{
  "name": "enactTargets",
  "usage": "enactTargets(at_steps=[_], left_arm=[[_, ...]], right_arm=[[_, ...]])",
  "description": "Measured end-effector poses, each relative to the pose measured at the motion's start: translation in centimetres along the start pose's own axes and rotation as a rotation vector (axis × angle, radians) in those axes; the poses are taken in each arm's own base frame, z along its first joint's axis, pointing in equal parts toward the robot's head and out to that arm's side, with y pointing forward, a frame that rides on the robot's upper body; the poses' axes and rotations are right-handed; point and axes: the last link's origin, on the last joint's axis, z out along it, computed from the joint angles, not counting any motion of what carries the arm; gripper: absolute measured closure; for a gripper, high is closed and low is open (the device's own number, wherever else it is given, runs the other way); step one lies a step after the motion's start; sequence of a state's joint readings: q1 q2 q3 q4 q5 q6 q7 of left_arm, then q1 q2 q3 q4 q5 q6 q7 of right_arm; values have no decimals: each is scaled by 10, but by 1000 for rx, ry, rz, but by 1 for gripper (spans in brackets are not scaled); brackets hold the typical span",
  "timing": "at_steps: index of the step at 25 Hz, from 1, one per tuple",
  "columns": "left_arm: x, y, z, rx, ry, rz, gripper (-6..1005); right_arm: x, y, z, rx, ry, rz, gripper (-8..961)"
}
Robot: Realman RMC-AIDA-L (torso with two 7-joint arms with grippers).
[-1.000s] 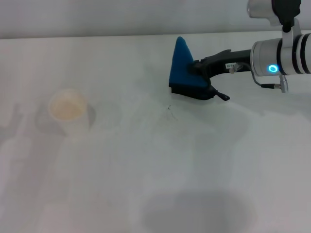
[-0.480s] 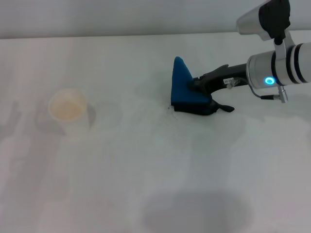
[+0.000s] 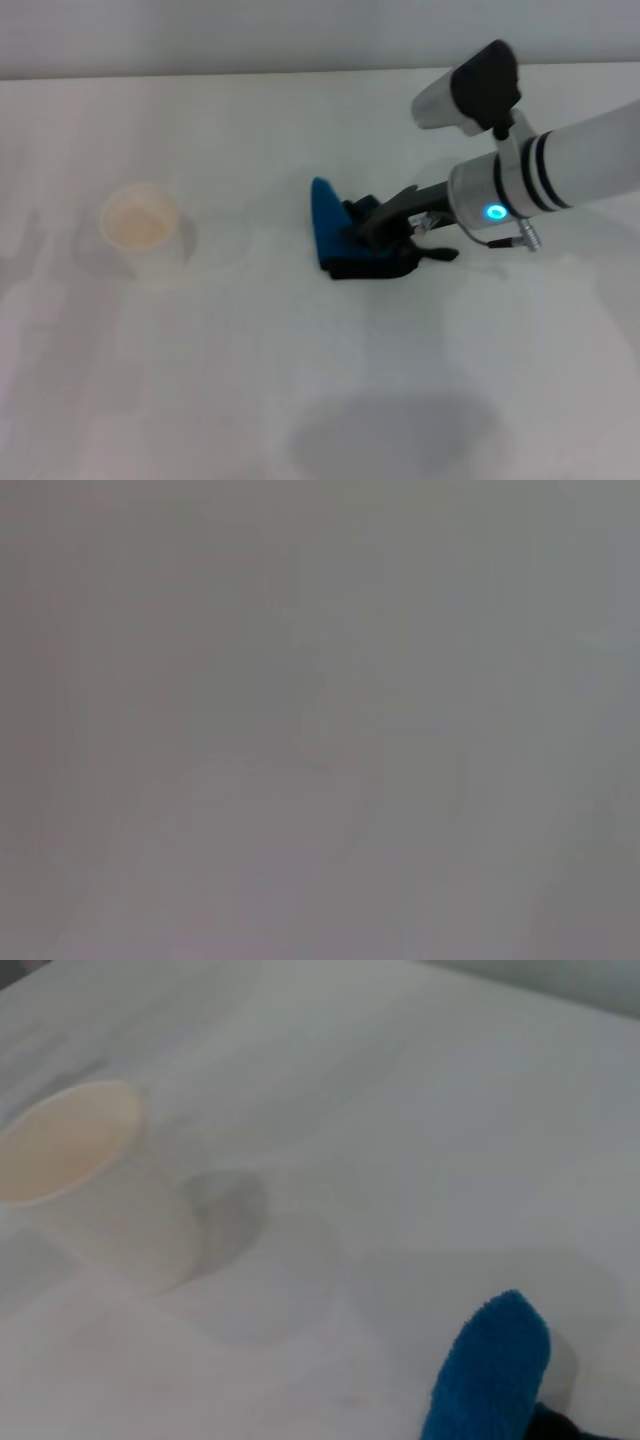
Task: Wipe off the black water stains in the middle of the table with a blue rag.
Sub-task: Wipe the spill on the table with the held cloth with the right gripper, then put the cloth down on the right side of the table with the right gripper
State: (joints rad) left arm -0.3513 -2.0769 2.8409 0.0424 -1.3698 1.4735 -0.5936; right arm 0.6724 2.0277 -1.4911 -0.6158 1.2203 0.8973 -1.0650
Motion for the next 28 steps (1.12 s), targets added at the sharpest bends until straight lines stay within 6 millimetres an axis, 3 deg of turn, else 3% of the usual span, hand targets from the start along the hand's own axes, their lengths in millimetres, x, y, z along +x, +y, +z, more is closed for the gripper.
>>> enactTargets(at_steps=[8,12,20,28], left_arm=[[-1,1,0,0,0,-4,122],[-1,2,0,-1,0,-6,122],[-1,1,0,0,0,-5,123],[-1,0,-3,5,-2,-6,123]], right_arm=[[0,23,2,-134,64,-28,871],[0,25,2,-148,71,-36,872],[-7,8,5,-17,22,-37,877],[-5,-19,-10,73,3,-24,876]])
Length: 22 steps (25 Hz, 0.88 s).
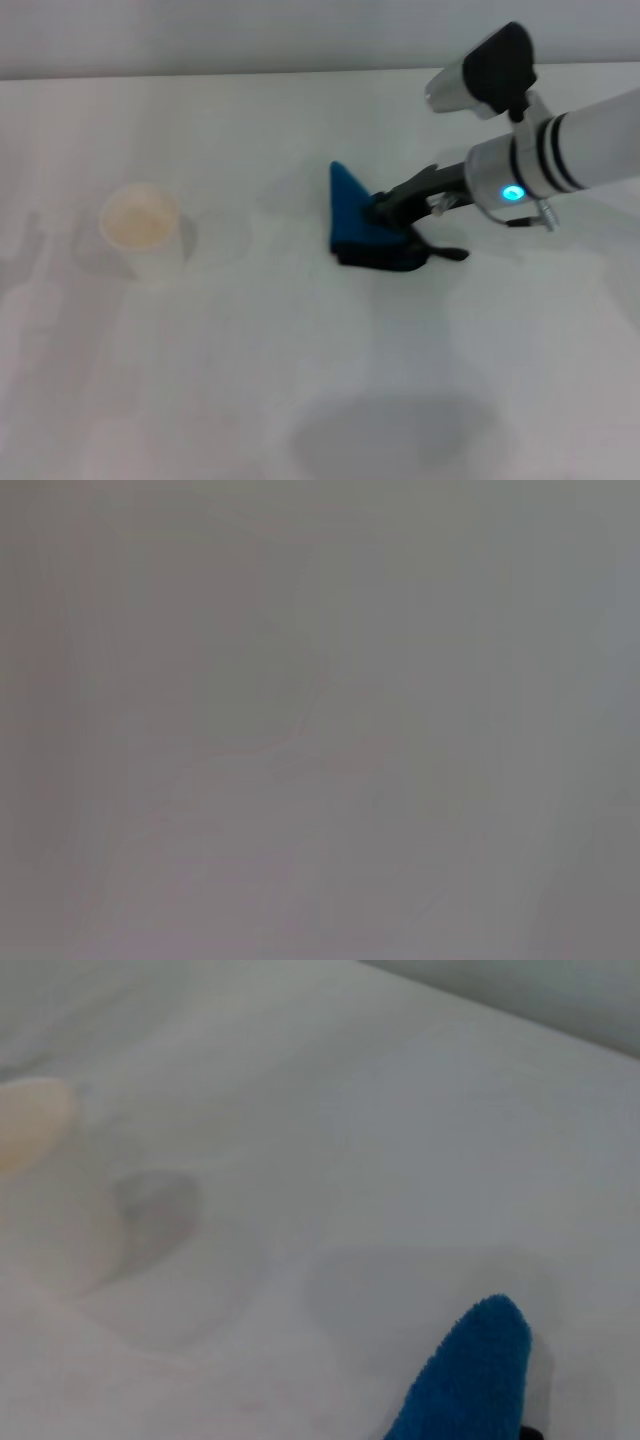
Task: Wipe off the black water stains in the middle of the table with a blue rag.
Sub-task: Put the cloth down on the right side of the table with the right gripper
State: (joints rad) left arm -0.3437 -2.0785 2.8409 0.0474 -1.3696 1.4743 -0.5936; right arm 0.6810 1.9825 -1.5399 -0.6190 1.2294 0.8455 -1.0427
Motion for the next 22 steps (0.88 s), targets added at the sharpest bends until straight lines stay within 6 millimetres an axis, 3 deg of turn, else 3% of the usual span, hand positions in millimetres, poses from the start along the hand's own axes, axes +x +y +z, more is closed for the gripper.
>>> enactTargets(at_steps=[7,18,22], left_arm=[[0,0,-1,-1,-2,1,122],[0,-1,-1,4,-3,0,122],[-1,-1,-1,6,-7,0,122]], right_arm=[[0,-25,-20,73,19,-2,877],[0,-17,-15,87,62,-14,873],[1,-16,-15,86,55,-6,732]])
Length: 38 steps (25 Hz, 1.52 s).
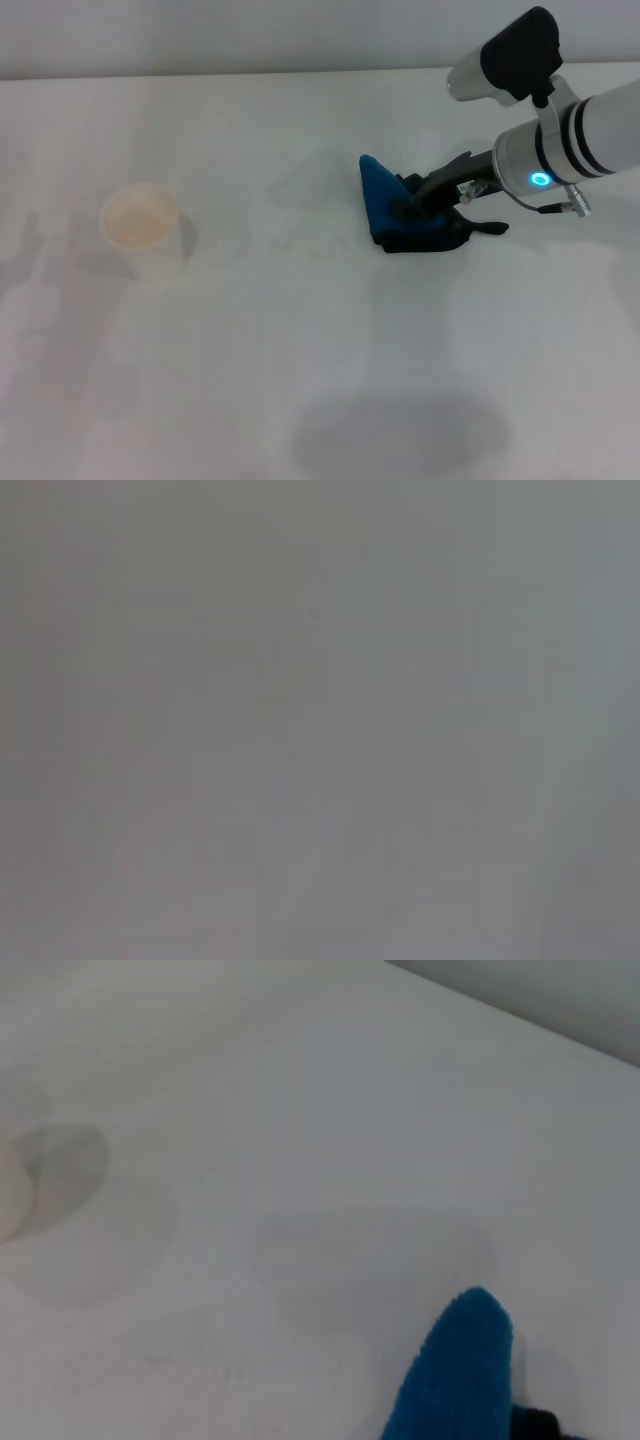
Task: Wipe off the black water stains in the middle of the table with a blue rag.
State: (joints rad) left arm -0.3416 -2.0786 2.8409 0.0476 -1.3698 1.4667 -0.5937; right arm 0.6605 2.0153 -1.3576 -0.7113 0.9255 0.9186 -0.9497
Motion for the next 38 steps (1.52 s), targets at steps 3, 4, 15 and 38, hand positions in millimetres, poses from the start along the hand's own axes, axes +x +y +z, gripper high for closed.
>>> enactTargets(at_steps=[3,4,15,38], left_arm=[[-1,0,0,3,-5,0,122],[-1,0,0,3,-5,0,122],[5,-16,-11,137,62,-27,123],[-23,-22,29,240,-141,-52,123]], right_arm=[[0,1,-5,2,-28,2,651],[-1,0,-8,6,-46,4,628],[-1,-31,-62,119,-562,198,298],[115,-72,-70,576,-924,290,84]])
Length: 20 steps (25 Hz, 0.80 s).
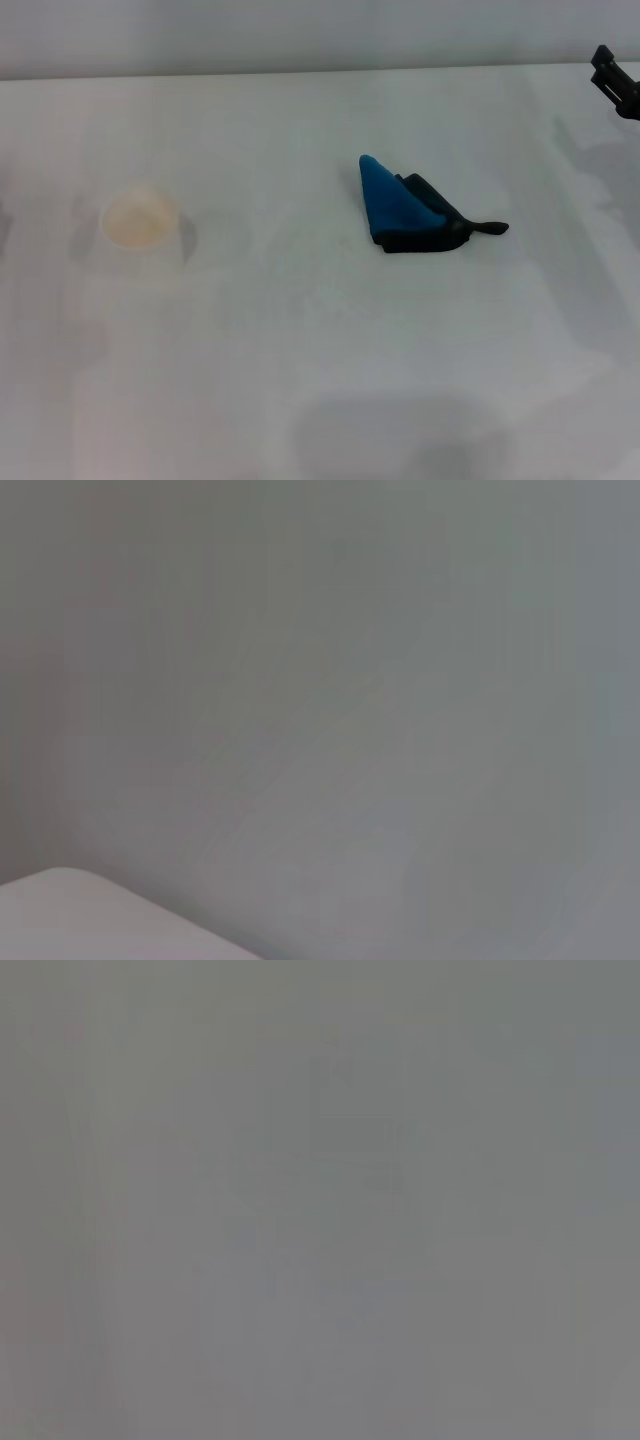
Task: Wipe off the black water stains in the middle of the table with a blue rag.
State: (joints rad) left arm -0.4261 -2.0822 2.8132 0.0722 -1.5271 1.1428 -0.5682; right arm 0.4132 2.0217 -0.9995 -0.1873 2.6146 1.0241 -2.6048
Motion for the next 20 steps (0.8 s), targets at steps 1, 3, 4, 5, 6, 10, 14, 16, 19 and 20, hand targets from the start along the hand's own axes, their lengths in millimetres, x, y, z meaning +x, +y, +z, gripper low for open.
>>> enactTargets(at_steps=[1,3,4,5,6,10,14,16,19,20], left_arm=[[0,0,1,1,-4,6,122],[0,0,1,4,-5,18,122],[0,-1,2,6,-2,20,122],[1,-1,2,13,4,22,122],[2,-1,3,21,12,17,122],[4,1,6,63,51,-46,121],[5,1,7,70,58,-57,119],[5,1,7,71,55,-56,117],[5,2,8,69,54,-56,116],[5,2,9,68,54,-56,116]], right_arm=[[0,-1,0,1,-1,1,84],[-1,-1,0,3,-2,2,85],[-1,-2,0,4,0,5,85],[-1,-2,0,5,1,7,85],[0,-2,0,8,3,9,85],[-1,-6,2,28,4,18,85],[-7,-10,10,52,2,23,84],[-9,-11,15,63,2,28,84],[-13,-11,21,75,-4,36,84],[-14,-10,22,74,-6,37,84]])
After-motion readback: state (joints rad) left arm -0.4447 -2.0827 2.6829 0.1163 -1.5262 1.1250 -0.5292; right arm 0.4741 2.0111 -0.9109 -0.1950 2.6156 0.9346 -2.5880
